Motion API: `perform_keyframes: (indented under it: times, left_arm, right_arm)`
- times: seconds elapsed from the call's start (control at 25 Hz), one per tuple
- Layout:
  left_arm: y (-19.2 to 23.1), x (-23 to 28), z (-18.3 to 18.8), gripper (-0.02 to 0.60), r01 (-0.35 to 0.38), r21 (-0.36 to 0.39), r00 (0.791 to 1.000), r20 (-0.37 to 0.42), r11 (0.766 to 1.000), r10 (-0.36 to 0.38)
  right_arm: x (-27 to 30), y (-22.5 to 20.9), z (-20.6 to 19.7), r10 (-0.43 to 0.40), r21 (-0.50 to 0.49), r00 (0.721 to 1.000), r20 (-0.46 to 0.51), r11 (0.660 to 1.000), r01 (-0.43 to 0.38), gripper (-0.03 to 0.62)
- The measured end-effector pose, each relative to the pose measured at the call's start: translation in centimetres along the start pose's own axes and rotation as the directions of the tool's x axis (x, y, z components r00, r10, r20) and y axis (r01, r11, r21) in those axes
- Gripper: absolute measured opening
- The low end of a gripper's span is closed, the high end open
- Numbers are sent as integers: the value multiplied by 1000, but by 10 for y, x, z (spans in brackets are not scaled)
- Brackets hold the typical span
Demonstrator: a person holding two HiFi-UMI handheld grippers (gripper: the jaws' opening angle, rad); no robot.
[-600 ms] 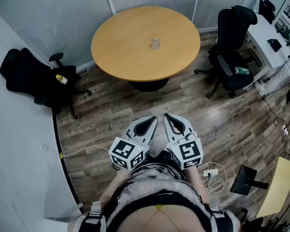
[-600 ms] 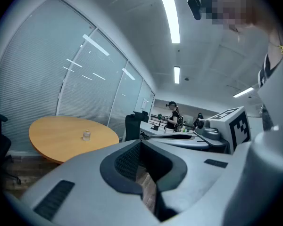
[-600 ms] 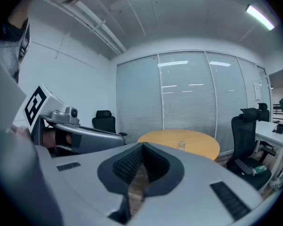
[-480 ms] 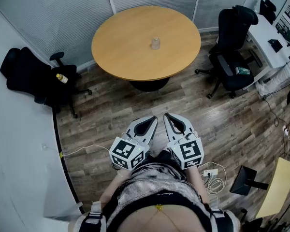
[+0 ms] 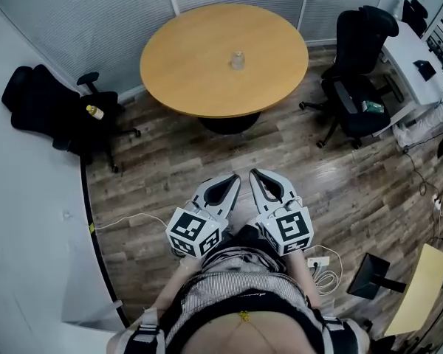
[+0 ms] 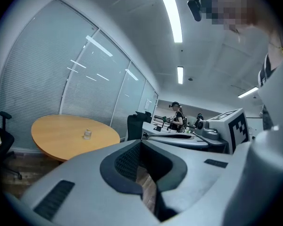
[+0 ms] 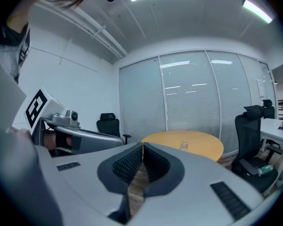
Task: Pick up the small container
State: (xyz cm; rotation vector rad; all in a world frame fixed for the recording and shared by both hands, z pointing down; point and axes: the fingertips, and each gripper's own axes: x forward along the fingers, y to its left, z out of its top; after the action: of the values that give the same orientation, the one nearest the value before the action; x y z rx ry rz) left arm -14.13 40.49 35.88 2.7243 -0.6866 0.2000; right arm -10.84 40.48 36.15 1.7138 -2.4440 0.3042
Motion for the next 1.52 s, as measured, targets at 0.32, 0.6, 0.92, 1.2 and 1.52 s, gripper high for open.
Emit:
perform_keyframes:
  times: [0.32, 0.6, 0.92, 1.2, 1.52]
  left_arm:
    - [-3, 7, -7, 4, -33, -24, 999, 2, 999, 33]
    - [14, 25, 0, 3, -1, -30, 1000, 5, 1000, 1]
    - [56, 69, 27, 3, 80, -13, 997, 3, 997, -80]
    - [102, 97, 48, 3, 114, 10, 993, -2, 993, -114]
    - [146, 107, 54, 3, 106, 1, 994, -11, 994, -106]
  right_arm:
    - [-2, -9, -1, 22, -21, 1000, 0, 1000, -22, 20]
    - [20, -25, -1, -7, -14, 1000, -14, 1000, 7, 20]
    - [67, -59, 18, -63, -1, 998, -5, 998, 63, 20]
    - [120, -81, 35, -84, -16, 996, 5, 996, 84, 20]
    - [166, -83, 37, -69, -25, 997, -16, 997, 69, 20]
